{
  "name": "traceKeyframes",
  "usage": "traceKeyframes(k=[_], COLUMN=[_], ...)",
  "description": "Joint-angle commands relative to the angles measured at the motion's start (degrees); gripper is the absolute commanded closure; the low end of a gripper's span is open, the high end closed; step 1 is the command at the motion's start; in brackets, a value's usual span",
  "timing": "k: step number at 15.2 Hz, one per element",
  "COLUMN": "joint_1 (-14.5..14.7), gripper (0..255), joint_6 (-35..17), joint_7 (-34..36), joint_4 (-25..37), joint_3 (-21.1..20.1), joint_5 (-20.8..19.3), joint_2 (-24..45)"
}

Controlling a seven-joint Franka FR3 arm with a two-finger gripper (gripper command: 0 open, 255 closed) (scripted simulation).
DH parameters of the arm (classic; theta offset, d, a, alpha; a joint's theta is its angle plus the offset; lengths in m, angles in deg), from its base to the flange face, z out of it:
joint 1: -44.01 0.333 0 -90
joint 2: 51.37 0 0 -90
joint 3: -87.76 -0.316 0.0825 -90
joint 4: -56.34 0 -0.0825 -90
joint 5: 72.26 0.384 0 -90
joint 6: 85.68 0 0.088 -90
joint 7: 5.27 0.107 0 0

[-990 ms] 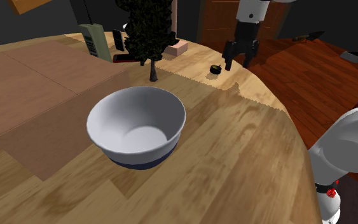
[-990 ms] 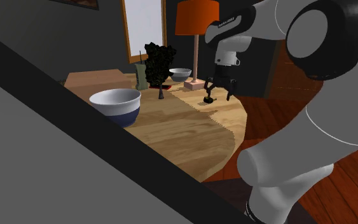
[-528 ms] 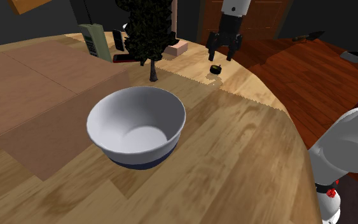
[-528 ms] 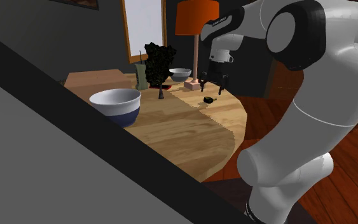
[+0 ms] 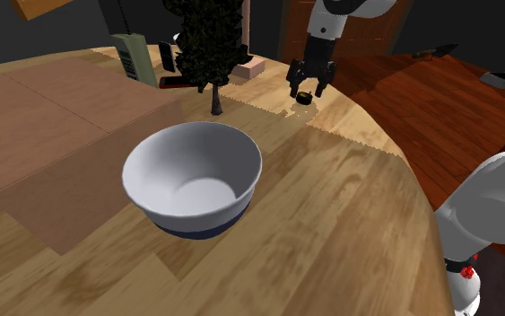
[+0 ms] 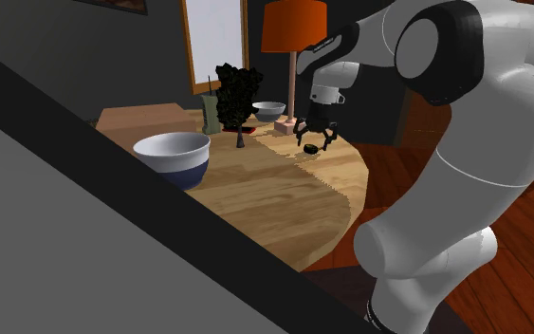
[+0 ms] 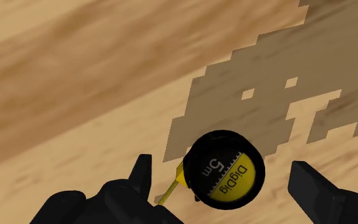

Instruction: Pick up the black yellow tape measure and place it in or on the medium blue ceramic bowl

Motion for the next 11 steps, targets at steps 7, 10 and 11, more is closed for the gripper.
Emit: traceKeyframes(k=[7, 10, 11], joint_1=[0.01, 0.01, 0.01], gripper=[255, 255, 255], joint_6=[-0.20, -0.20, -0.20], joint_7=[-0.02, -0.02, -0.02], joint_4=[-0.19, -0.19, -0.19], joint_3=[-0.01, -0.01, -0.01], joint_5=[0.01, 0.01, 0.01], joint_2=[-0.01, -0.01, -0.01])
